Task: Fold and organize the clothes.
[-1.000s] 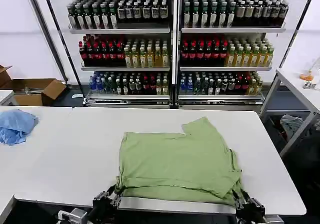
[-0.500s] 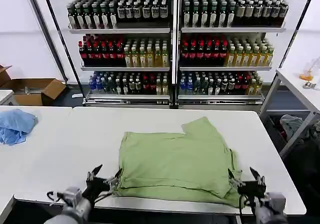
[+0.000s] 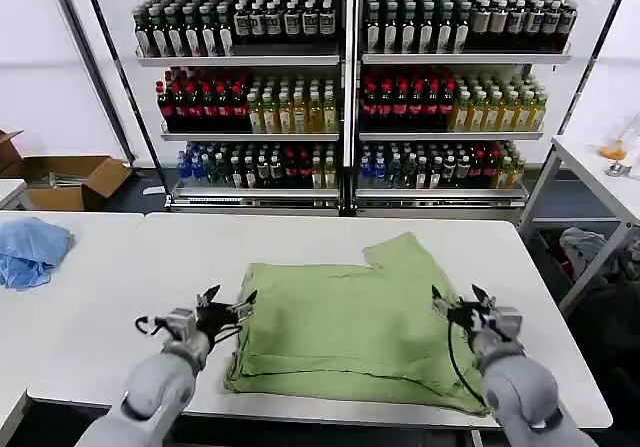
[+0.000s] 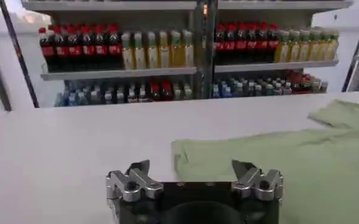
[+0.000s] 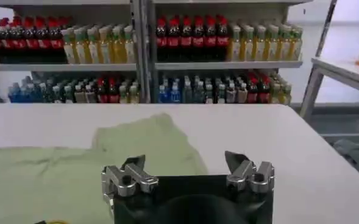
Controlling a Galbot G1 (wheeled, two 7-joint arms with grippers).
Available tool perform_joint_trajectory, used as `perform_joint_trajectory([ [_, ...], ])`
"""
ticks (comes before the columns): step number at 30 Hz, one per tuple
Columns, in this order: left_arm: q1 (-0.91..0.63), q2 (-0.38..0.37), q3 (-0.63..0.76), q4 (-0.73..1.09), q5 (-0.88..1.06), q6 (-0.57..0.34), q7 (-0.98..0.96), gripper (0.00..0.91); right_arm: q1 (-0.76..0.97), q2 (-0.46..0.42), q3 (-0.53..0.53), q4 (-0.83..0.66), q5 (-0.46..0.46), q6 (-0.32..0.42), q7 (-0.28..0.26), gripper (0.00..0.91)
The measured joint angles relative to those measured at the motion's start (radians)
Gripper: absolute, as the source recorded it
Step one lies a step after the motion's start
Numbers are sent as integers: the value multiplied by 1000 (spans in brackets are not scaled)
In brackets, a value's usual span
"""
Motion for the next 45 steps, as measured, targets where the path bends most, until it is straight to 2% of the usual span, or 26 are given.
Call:
perform_joint_trajectory([
  [12,-194,-54,102,197,-8,29,-15,907,221,54,-97,-293,-18,15,-28,907],
  [23,-281,-86,134,328,-21,38,-17,907,371,118,-150,-522,-42,32,-56,907],
  [24,-285,-86,136,334,-24,40,-17,836,383,123,-153,-541,-43,32,-59,907],
  [25,-287,-86,139,338,-27,43,-17,685,393,127,-156,-557,-43,33,-61,907],
  [26,-288,-85,141,342,-29,45,-16,443,403,132,-159,-574,-43,33,-63,907],
  [27,-289,-85,143,344,-32,46,-14,222,412,136,-161,-588,-43,34,-66,685],
  [28,-290,-84,144,346,-34,46,-13,91,421,140,-164,-604,-43,37,-69,333],
  [29,-290,-83,145,347,-37,47,-11,50,428,144,-167,-618,-43,39,-71,40],
  [30,-290,-82,147,348,-39,46,-9,40,434,148,-169,-629,-43,42,-73,0],
  [45,-271,-82,143,342,-66,39,14,20,456,158,-191,-689,-17,40,-110,0],
])
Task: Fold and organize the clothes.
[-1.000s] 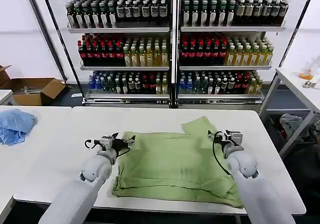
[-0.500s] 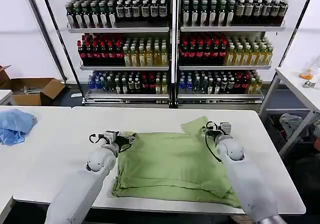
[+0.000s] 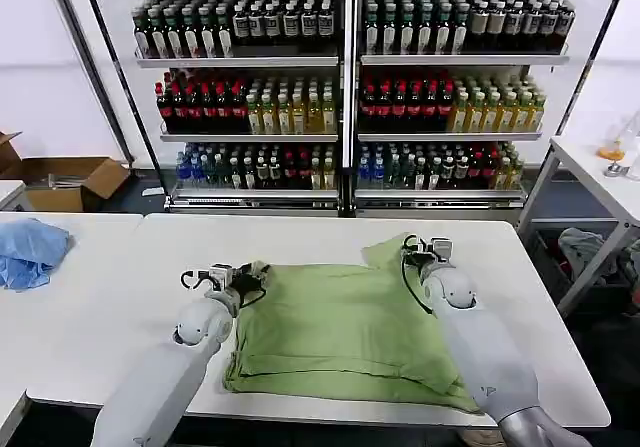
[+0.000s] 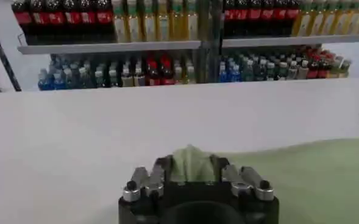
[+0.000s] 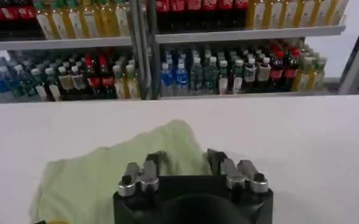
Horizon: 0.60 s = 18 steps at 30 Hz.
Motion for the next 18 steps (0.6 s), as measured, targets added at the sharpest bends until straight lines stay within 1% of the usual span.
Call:
perform_joint_trajectory([
  [5,10,-1,-10,-9,-20,-8,15,20,-9,-8,-4,16,4,2,-14,0],
  [10,23,5,-22,-25,-46,-22,35,10,-28,-19,1,52,15,24,-13,0],
  [11,26,7,-25,-29,-52,-24,38,20,-33,-22,4,61,18,29,-11,0],
  [18,52,25,-54,-77,-93,-39,56,20,-83,-51,30,177,37,54,0,0],
])
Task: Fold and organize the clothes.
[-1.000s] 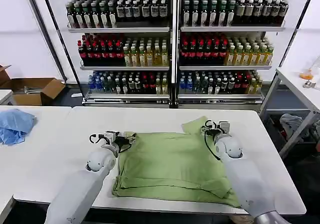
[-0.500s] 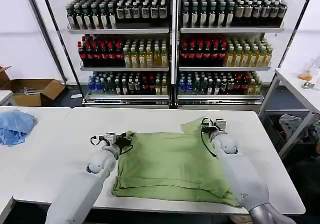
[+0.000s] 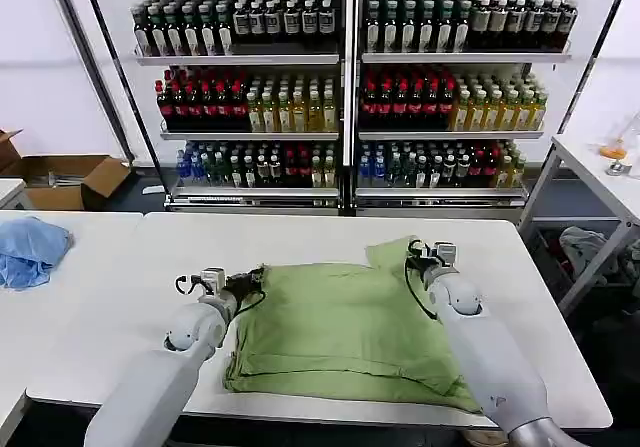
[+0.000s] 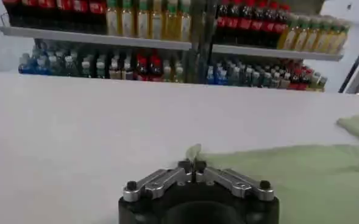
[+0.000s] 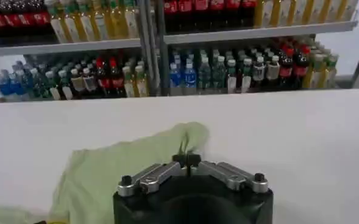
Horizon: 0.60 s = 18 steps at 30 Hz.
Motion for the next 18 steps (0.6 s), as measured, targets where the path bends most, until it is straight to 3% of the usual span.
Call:
perform_joint_trajectory([
  [18,138,66,-115,-236,-131,8,10,20,-238,-134,122,436,86,-9,28,0],
])
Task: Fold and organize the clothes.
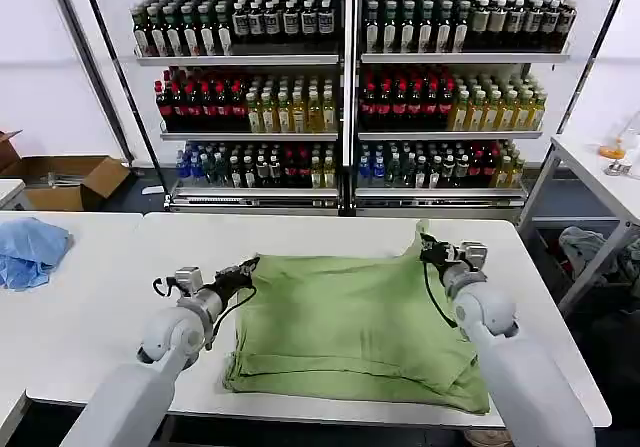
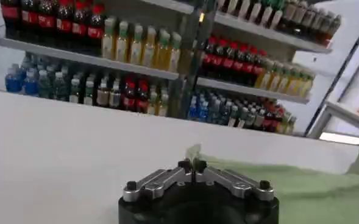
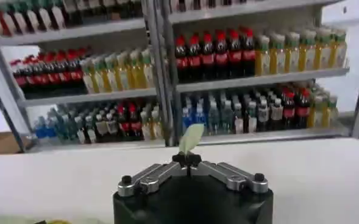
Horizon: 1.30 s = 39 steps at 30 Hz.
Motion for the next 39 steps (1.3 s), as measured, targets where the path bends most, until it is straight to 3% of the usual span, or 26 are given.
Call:
perform_joint_trajectory([
  [16,258,70,-127,-236,-48,24,22,20,-375,-21,202,345,13,-20,21,0],
  [27,336,91,-137,-268,13,40,35,20,-588,33,267,424,-16,-28,46,0],
  [28,337,90,-135,-267,20,40,36,101,-597,38,267,424,-19,-31,48,353],
  [29,338,89,-133,-266,27,40,36,262,-605,43,267,424,-23,-35,50,766],
  [30,338,88,-131,-264,33,41,39,806,-611,48,266,424,-28,-39,50,907],
  [31,338,87,-129,-261,40,42,40,907,-616,52,265,424,-33,-42,50,907],
  [39,358,66,-123,-260,114,24,33,907,-659,68,267,443,-79,-52,45,907],
])
